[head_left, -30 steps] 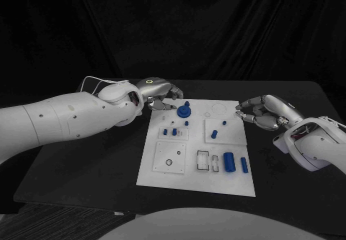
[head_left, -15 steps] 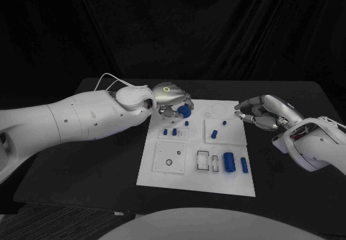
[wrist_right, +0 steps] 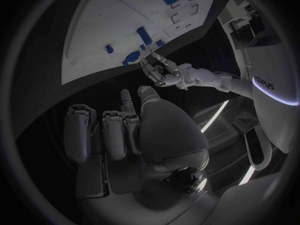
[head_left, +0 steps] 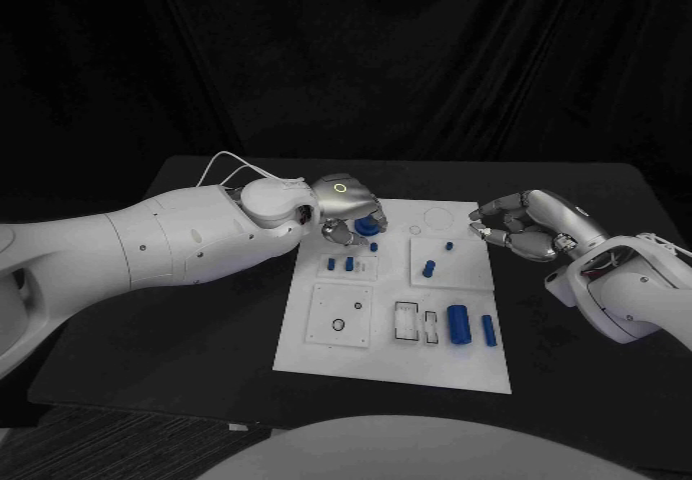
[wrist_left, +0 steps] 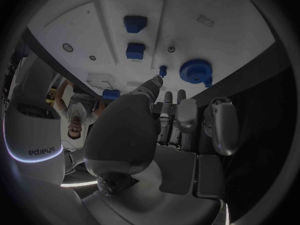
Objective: Assemble the parts on the task board
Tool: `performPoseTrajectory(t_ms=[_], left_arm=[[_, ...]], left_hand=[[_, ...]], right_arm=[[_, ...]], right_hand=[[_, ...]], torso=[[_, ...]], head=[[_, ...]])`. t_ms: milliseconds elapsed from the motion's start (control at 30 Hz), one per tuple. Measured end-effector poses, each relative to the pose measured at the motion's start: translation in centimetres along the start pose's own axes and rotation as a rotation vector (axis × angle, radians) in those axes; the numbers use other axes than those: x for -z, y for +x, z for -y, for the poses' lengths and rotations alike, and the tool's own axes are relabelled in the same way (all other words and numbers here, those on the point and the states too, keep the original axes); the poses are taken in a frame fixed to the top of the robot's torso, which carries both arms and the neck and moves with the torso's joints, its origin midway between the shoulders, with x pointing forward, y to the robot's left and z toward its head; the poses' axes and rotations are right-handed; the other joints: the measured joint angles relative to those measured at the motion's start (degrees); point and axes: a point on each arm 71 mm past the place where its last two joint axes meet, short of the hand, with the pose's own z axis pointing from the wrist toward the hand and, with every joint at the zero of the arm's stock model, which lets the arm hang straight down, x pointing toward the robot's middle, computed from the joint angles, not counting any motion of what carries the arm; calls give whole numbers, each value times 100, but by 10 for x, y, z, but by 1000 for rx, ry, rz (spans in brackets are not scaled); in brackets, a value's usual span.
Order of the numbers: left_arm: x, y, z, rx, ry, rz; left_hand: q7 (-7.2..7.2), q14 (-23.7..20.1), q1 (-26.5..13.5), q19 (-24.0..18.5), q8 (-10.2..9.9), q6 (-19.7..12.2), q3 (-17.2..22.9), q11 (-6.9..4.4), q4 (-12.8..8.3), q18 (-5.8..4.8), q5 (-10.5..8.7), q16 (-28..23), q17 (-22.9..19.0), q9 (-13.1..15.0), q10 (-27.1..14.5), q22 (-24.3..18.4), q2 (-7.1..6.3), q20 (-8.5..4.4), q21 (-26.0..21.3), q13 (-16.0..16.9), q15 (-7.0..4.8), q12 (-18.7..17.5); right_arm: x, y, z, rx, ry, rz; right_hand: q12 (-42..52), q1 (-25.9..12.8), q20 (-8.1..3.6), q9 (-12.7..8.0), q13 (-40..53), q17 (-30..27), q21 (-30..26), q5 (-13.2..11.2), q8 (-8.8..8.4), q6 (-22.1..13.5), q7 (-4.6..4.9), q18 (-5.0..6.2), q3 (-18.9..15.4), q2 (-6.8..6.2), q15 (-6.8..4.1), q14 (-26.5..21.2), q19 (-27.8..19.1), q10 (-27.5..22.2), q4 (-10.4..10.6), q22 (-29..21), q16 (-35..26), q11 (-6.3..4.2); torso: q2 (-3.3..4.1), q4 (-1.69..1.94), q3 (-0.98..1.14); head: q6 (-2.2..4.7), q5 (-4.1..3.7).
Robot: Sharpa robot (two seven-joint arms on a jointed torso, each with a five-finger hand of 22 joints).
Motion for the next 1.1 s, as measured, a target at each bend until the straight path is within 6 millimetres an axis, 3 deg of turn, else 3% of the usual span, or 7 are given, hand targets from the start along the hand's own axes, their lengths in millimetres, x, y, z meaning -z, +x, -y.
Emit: performPoseTrajectory(t_ms=[467, 767, 1100], left_arm=[[-9, 8, 11, 12, 20, -18], [-11, 12, 10, 12, 15, -26], [-13, 14, 10, 13, 10, -31]], left_hand=[[0, 15, -22, 15, 0, 0, 73, -22, -10, -1, -30, 16, -60, -52, 102, 0, -23, -15, 4, 59, 15, 40], [101, -27, 11, 14, 0, 143, 316, -62, -128, 0, 287, 40, -176, -91, 204, 0, 11, -15, 2, 84, -26, 40], [142, -28, 44, 35, 0, 184, 433, -83, -183, -1, 334, 56, -220, -114, 323, 0, -20, -37, 0, 103, -27, 39]], right_arm=[[0, 0, 0, 1, 1, -2], [0, 0, 1, 1, 2, -1], [1, -1, 1, 1, 4, -1]], right_hand=[[1, 0, 0, -4, -1, 0, -27, 0, 0, 0, 0, 0, 0, 0, 0, 0, 0, 0, 0, -1, 0, 0], [-1, 0, 0, -3, 1, 0, -27, 0, 0, 0, 0, 0, 0, 0, 0, 0, 0, 0, 0, -2, 0, 0], [-21, 0, 0, -3, 3, 0, -27, 0, 0, 0, 0, 0, 0, 0, 1, 0, 0, 0, 0, -2, 0, 0]], torso=[[0, 0, 0], [1, 0, 1], [2, 0, 1]], head=[[0, 5], [0, -14], [0, -23]])
